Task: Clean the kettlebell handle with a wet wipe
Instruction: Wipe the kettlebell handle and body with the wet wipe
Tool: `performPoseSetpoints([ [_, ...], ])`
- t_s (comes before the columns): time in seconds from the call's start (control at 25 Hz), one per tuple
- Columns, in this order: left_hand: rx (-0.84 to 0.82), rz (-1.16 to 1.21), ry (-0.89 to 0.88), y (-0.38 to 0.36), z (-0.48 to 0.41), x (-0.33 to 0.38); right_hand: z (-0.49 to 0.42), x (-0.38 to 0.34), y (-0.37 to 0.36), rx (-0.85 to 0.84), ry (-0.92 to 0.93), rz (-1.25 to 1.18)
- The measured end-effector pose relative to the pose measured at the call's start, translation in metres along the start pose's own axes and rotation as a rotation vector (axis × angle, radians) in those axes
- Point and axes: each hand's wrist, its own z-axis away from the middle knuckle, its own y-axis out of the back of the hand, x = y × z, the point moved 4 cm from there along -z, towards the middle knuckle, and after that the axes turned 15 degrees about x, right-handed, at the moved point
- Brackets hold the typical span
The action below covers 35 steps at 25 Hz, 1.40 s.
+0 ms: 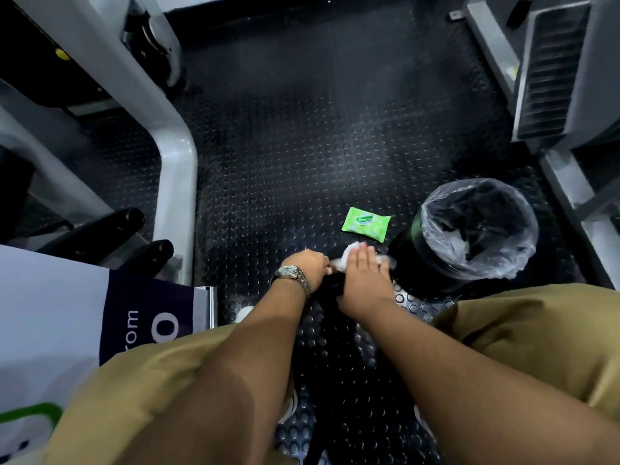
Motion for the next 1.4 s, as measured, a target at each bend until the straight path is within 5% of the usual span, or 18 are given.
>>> performPoseSetpoints([
  [0.16,-0.012,-0.011,0.0,0.002,0.002,0.003,-0.004,0.021,0.0,-0.018,-0.133,-0.033],
  [0.4,-0.014,-0.048,0.015,0.005,0.002,0.005,0.012,-0.019,-0.005,-0.028,0.128,-0.058],
  [0.6,-0.015,-0.022,-0.002,0.001,0.001,0.002,-0.007,0.018,0.003,-0.034,-0.129,-0.052],
  [0.8,-0.018,-0.065,0.023,0.006,-0.001,0.006,0.005,-0.017,-0.001,-0.043,0.129,-0.081],
  [1.04,-0.036,-0.045,0.04,0.006,0.0,0.006,-0.015,0.037,0.013,-0.123,-0.195,-0.061],
  [1.28,-0.017,-0.052,0.055,0.01,0.003,0.009,0.007,-0.013,0.004,-0.072,0.115,-0.052],
  [1.4,-0.007,-0.049,0.045,0.01,0.006,0.01,-0.003,0.01,0.009,-0.096,-0.025,-0.017],
])
